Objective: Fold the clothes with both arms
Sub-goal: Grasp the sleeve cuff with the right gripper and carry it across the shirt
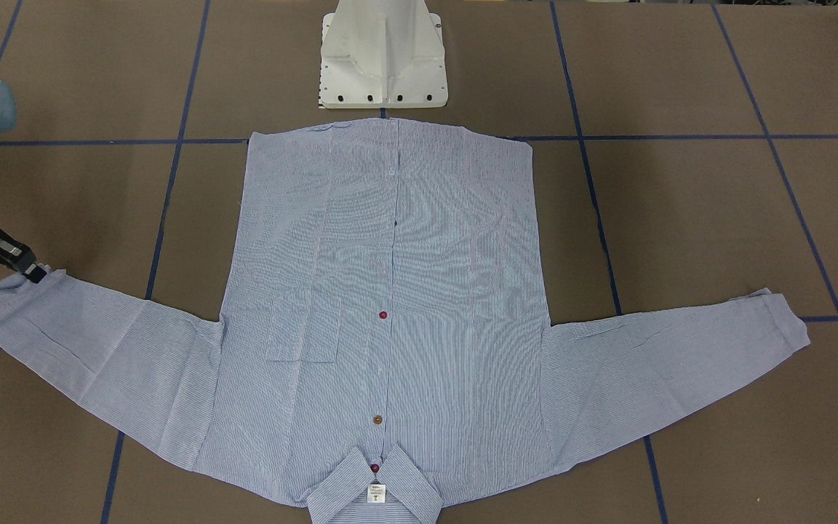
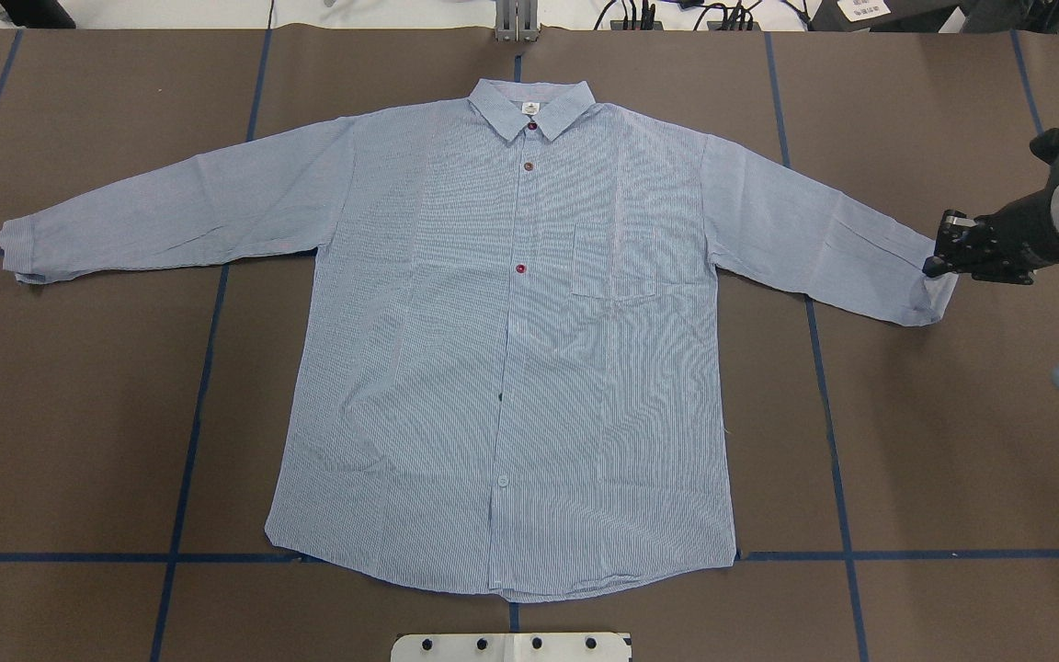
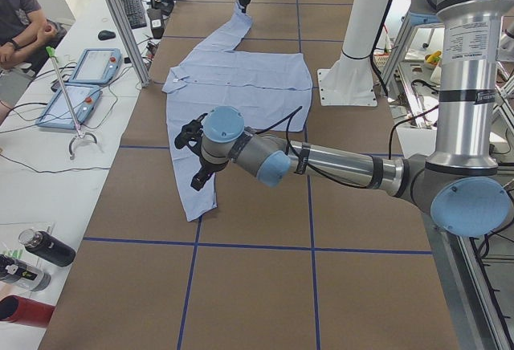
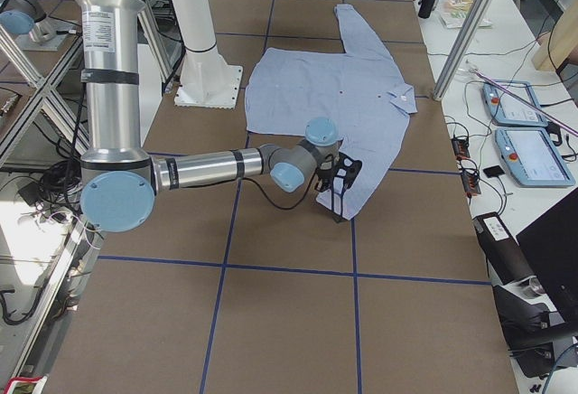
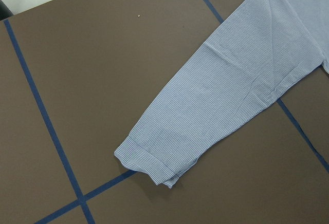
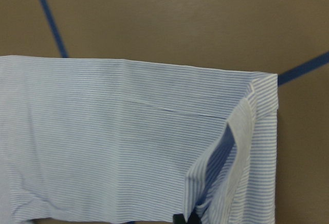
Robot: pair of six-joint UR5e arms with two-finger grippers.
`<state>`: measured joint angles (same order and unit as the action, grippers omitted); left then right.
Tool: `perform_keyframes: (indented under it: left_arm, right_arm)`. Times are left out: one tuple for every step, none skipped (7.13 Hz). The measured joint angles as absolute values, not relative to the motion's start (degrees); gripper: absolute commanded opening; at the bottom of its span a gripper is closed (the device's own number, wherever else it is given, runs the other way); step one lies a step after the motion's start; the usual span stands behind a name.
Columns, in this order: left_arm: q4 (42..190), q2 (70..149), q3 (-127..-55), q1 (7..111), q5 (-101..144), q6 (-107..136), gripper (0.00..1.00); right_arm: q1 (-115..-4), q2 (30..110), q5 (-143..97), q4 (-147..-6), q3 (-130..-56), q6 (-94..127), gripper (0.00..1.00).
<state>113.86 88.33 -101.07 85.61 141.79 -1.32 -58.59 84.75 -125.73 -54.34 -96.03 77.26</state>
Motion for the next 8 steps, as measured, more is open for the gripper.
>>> perform_keyframes:
  left_arm:
    - [113.9, 88.3, -101.4, 85.6, 141.8, -1.3, 1.00]
    - [114.0, 88.0, -102.1, 85.6, 141.8, -1.4, 1.00]
    - [114.1, 87.2, -103.3, 85.6, 141.7, -1.4, 1.00]
    - [114.1, 86.4, -104.7, 85.7, 141.6, -1.4, 1.00]
    - [114.2, 85.5, -106.1, 85.7, 141.5, -1.5, 1.00]
    - [114.2, 84.5, -107.4, 85.7, 141.5, -1.5, 1.00]
    - [114.2, 83.8, -108.5, 85.7, 141.5, -1.5, 1.00]
    - [114.2, 83.0, -109.7, 85.7, 141.5, -1.5, 1.00]
  right_arm:
    - [-55.9, 78.1, -124.4, -59.0, -95.7, 77.2, 0.00]
    - [-52.9, 69.4, -123.0, -66.4, -94.6, 77.2, 0.00]
    - [-50.4, 60.9, -122.0, -71.8, -92.2, 77.5, 0.00]
    - [-48.2, 54.2, -121.4, -74.1, -89.4, 79.3, 0.00]
    - [-46.4, 48.0, -120.2, -74.6, -85.4, 82.6, 0.00]
    - [-44.6, 41.8, -118.3, -74.7, -80.1, 85.2, 0.00]
    - [-43.1, 37.4, -116.5, -73.4, -75.4, 86.4, 0.00]
    - [-41.9, 34.6, -114.7, -70.6, -71.5, 87.0, 0.00]
